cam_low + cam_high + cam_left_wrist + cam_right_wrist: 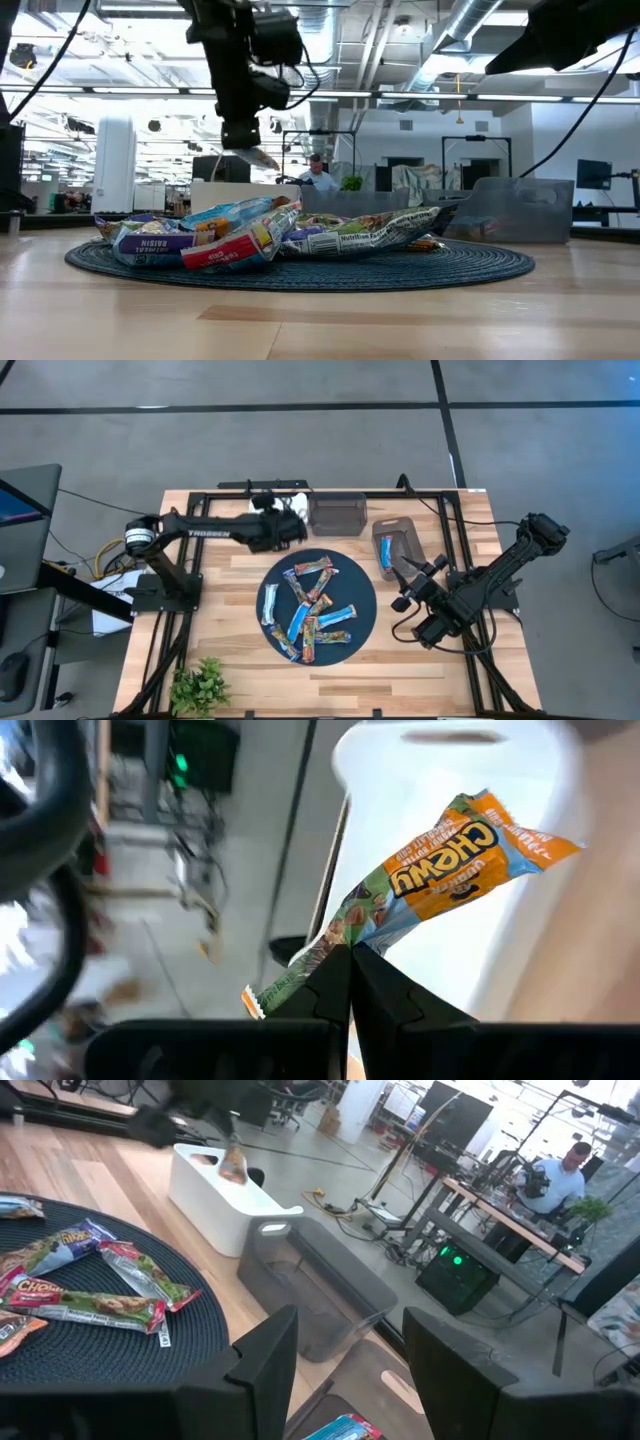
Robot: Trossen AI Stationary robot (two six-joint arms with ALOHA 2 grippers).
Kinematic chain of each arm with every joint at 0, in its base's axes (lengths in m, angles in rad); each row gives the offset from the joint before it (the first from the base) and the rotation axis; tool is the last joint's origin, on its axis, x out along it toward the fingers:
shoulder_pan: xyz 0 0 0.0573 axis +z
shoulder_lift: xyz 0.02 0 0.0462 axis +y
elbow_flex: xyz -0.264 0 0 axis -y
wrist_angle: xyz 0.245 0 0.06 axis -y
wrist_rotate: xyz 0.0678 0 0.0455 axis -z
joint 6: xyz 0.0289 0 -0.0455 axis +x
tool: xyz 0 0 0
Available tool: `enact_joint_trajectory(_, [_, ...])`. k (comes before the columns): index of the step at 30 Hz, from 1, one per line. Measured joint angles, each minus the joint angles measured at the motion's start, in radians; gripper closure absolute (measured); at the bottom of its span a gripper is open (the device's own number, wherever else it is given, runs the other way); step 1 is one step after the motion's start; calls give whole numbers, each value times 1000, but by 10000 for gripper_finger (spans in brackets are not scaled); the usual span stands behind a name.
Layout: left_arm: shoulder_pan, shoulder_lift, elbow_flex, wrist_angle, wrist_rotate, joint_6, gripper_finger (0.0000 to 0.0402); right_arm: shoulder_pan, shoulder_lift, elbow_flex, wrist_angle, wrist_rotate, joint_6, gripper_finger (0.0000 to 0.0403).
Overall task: Pick and place Granola Bars by type
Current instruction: Put the yellow granola bar into the white bin
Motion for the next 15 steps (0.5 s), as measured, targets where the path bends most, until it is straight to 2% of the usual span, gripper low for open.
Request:
enact_joint_trajectory(9, [194, 0, -1, 24, 224, -18, 397, -1, 0, 0, 2, 0, 0, 226])
enact_joint_trajectory(15, [229, -1, -1, 60, 268, 24, 350, -1, 0, 0, 7, 0, 0, 226])
